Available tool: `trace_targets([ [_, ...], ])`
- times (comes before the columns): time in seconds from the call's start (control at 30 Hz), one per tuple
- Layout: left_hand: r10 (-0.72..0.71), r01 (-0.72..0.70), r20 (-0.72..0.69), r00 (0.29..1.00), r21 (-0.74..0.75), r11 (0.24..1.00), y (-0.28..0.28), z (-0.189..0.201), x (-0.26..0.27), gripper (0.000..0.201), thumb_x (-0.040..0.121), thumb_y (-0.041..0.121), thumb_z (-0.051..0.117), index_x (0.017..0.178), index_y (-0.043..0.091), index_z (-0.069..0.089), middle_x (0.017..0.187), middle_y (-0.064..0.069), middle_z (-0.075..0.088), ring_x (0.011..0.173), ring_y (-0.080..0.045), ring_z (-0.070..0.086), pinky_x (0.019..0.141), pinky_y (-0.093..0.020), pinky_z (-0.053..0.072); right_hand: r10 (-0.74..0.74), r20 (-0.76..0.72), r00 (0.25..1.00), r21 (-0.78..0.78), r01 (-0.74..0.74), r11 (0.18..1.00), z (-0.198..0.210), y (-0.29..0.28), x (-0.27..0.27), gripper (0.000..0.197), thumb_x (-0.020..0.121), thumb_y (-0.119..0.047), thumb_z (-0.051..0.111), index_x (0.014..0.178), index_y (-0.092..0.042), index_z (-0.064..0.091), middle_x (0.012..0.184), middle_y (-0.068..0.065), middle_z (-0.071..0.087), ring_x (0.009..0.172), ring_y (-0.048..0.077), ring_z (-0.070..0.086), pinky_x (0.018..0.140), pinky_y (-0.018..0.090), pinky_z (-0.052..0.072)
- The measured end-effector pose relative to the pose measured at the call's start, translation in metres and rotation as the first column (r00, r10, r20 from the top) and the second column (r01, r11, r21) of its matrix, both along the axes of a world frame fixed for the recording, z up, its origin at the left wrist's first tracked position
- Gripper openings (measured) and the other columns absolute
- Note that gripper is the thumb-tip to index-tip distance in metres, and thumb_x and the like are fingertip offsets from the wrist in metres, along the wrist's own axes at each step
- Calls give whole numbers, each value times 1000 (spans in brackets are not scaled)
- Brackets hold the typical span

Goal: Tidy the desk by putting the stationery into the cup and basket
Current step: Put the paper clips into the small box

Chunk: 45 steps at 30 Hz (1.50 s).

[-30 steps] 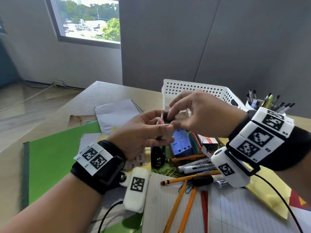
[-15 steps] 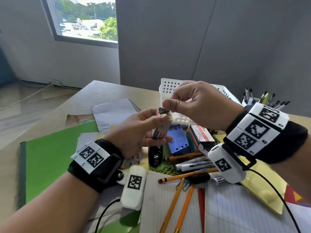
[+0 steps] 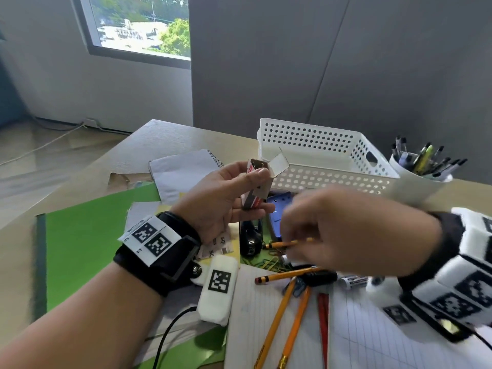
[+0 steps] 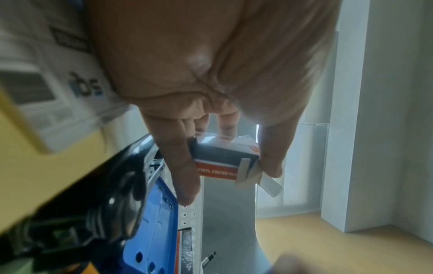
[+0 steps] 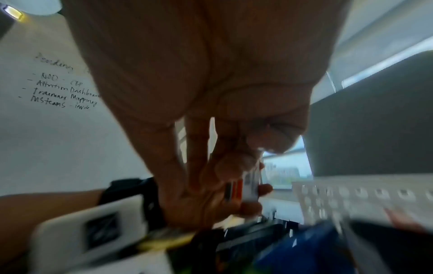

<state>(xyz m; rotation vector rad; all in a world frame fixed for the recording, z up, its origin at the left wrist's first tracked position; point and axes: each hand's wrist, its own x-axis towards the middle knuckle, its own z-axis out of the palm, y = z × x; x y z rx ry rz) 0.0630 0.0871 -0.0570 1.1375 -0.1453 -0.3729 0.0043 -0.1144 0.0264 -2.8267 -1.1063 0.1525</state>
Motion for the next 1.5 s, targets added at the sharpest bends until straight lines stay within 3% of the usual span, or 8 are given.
trace_targets([
  [0.13, -18, 18, -1, 1000, 51, 999, -2, 1, -1, 64, 70, 40, 88, 123, 15, 64, 128, -21, 68, 100, -44, 73, 70, -33, 65, 11, -1, 1000, -343, -11, 939, -27, -4, -15, 19, 95, -37, 60, 113, -38, 60, 108, -16, 55, 92, 8, 55, 61, 21, 40],
  [0.5, 17, -17, -22, 1000, -15, 1000, -1, 1, -2, 33, 78, 32, 78, 108, 18, 72, 132, -25, 63, 98, -46, 72, 70, -34, 63, -57, -84, 995, -175, 41, 984, -41, 1, -18, 14, 91, -27, 59, 103, -33, 62, 103, -12, 51, 99, 13, 49, 81, 36, 51],
  [0.73, 70, -71, -14, 997, -77, 995, 0, 2, -1, 41, 78, 33, 76, 113, 13, 67, 109, -14, 70, 86, -38, 74, 70, -34, 63, -186, -174, 967, 206, 220, 954, 11, -3, -11, 14, 99, -30, 57, 94, -42, 55, 88, -15, 66, 77, 6, 66, 66, 26, 58],
  [0.93, 134, -137, -40, 990, -89, 986, -1, 0, 2, 46, 80, 34, 76, 118, 11, 66, 102, -8, 71, 94, -41, 73, 69, -33, 63, -350, 148, 925, 485, 241, 841, 56, -30, 61, 13, 96, -29, 62, 100, -38, 71, 83, -14, 68, 64, -8, 61, 58, 7, 48],
  [1.03, 117, -120, -33, 993, -79, 990, 0, -1, 3, 44, 79, 35, 76, 114, 12, 65, 97, -6, 73, 93, -40, 73, 68, -32, 64, -454, 80, 887, 384, 393, 836, 36, -43, 122, 13, 95, -24, 68, 101, -30, 78, 83, -10, 72, 50, -4, 55, 48, 5, 37],
  [1.17, 103, -105, -22, 994, -66, 992, 0, -1, 3, 44, 76, 35, 77, 111, 13, 66, 99, -8, 72, 95, -42, 72, 68, -33, 63, -538, -99, 837, 65, 545, 836, -5, -45, 169, 13, 96, -31, 67, 102, -34, 78, 85, -17, 71, 80, 8, 64, 71, 20, 45],
  [1.33, 90, -91, -18, 996, -53, 994, 0, -3, 4, 40, 77, 35, 76, 109, 13, 66, 97, -8, 71, 96, -43, 71, 67, -33, 63, -534, -143, 833, -264, 488, 832, -13, -31, 163, 88, 88, -80, 24, 140, -18, 60, 143, 7, 60, 131, 29, 54, 116, 43, 36],
  [1.5, 89, -89, -12, 996, -48, 995, 0, -2, 3, 38, 78, 36, 77, 107, 14, 67, 97, -7, 71, 97, -43, 71, 69, -33, 63, -404, -24, 915, -87, 400, 912, -3, -30, 130, 48, 93, -62, 56, 123, -25, 67, 116, -10, 70, 108, 15, 64, 97, 34, 48],
])
